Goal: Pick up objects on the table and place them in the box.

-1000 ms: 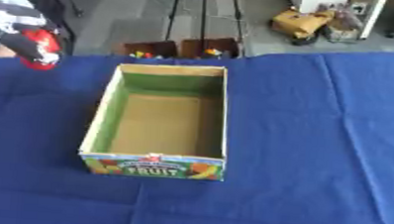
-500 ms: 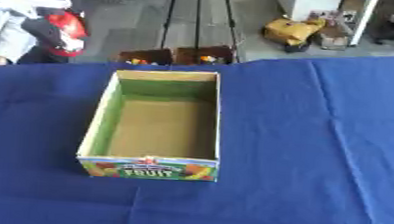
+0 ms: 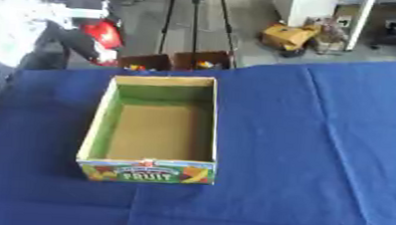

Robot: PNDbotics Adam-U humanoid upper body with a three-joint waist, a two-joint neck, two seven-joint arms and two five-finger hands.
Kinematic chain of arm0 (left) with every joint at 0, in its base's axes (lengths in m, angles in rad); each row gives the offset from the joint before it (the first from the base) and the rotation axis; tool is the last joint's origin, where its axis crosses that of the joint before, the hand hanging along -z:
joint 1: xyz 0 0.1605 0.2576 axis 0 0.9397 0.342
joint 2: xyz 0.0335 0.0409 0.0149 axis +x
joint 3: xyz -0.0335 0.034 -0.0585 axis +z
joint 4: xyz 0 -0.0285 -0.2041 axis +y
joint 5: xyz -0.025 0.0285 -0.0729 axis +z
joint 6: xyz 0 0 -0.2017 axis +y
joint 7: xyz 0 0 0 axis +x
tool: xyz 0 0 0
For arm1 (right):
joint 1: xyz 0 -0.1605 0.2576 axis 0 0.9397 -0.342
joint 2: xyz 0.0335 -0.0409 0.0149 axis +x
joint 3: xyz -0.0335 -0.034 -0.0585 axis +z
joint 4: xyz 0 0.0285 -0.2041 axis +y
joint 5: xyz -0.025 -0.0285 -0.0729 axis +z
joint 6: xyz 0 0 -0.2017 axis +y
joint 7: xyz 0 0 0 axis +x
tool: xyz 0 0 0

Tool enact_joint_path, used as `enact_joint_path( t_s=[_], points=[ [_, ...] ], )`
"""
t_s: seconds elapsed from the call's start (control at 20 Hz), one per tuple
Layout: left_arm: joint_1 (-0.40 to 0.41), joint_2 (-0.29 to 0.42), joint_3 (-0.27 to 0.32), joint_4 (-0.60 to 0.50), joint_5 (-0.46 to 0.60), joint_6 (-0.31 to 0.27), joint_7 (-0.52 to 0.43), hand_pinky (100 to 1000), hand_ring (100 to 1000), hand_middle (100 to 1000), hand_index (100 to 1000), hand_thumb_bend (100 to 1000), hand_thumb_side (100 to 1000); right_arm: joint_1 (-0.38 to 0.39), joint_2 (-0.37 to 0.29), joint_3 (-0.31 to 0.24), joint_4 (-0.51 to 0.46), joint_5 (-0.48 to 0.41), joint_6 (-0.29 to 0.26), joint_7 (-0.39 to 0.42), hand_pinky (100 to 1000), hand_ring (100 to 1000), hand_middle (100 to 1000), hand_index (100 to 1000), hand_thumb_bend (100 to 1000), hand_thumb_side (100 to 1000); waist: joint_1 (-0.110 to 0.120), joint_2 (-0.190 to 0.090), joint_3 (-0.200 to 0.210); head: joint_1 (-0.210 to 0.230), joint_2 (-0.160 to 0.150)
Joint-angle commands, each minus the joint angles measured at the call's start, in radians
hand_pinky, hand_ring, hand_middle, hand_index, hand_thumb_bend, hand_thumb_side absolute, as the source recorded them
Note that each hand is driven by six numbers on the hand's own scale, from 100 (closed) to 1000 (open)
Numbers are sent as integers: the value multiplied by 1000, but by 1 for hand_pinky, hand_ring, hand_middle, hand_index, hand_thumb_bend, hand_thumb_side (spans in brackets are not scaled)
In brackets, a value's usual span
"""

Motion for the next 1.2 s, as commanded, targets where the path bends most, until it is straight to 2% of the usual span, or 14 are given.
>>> enact_joint_path(
  t_s=[0.05, 0.35, 0.65, 0.85, 1.0, 1.2],
  points=[
    [-14, -14, -13, -16, 5, -172, -154, 319, 717, 604, 647, 100, 309, -12, -14, 1, -15, -16, -69, -65, 719, 736, 557, 761, 100, 751, -9, -23, -2, -2, 2],
    [12, -78, -22, 6, -9, -183, -154, 318, 709, 600, 650, 100, 311, -16, -8, 3, -15, -28, -68, -56, 720, 737, 555, 762, 100, 746, -13, -23, -6, -1, -6],
    [40, -121, -30, 27, -80, -190, -154, 337, 709, 599, 655, 100, 307, -20, -4, 2, -15, -34, -69, -51, 720, 737, 555, 761, 100, 744, -14, -17, -10, -2, -14],
    [69, -124, -21, -2, -73, -181, -125, 286, 666, 574, 631, 100, 312, -21, 0, 0, -15, -34, -66, -50, 721, 738, 555, 762, 100, 741, -14, -15, -8, -9, -20],
    [94, -121, -36, -5, -62, -161, -77, 284, 665, 576, 640, 100, 310, -22, 1, -1, -15, -34, -66, -50, 721, 738, 555, 762, 100, 742, -15, -12, -8, -16, -27],
    [114, -119, -53, 6, -73, -160, -41, 284, 660, 573, 640, 100, 309, -23, 2, -1, -15, -33, -66, -51, 721, 739, 554, 761, 100, 740, -16, -10, -7, -22, -29]
  ],
)
